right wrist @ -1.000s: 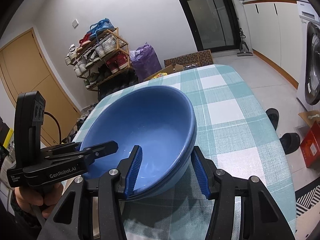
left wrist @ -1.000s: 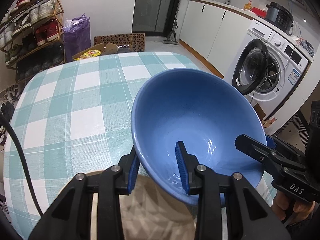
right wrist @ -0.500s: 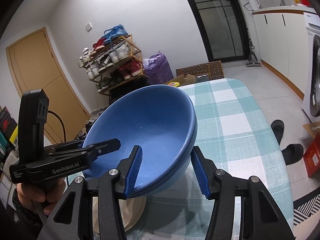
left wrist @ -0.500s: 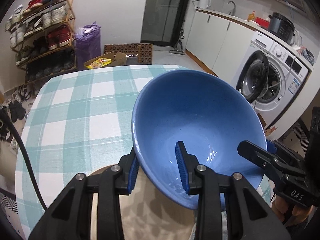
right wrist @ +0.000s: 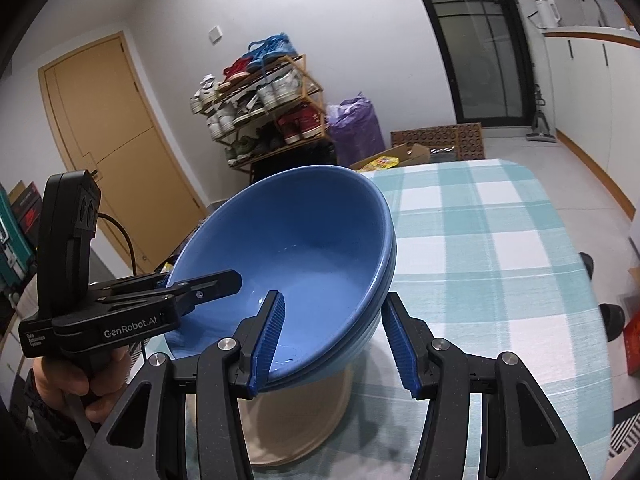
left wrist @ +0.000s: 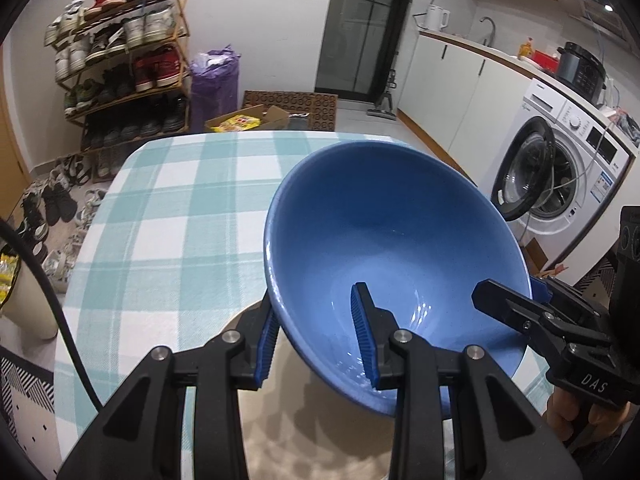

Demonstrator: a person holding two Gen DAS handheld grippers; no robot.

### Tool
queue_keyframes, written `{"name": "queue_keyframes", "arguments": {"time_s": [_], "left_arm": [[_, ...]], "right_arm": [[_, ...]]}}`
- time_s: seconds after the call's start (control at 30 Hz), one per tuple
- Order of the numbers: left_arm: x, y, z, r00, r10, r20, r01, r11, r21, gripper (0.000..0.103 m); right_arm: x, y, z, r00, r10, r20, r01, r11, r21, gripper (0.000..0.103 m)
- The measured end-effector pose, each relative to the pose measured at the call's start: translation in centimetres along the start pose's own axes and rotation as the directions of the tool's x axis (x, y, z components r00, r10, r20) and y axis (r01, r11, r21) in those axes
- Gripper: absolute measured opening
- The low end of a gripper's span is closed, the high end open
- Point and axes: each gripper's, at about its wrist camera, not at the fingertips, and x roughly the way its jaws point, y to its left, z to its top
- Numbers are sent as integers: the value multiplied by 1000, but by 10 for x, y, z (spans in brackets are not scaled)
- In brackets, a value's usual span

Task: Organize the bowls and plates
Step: 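Carry the nested blue bowls over the cream plate stack and lower them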

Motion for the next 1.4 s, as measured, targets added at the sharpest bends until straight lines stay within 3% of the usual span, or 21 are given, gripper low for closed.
{"name": "queue_keyframes", "arguments": {"time_s": [0.37,0.9,1.4], "left_arm": [[-8,27,-23,998,60,3,-60,998,-25,33],[7,45,-41,998,58,-40,-60,997,-55,34],[4,51,-42,998,35,-48,-38,998,-59,37]], "right_arm": [[26,35,-16,998,22,-64,-25,998,-54,52],[53,39,-26,991,28,-130,-38,996,-77,52],[60,39,-24,990,41,-133,-50,997,-65,53]]}}
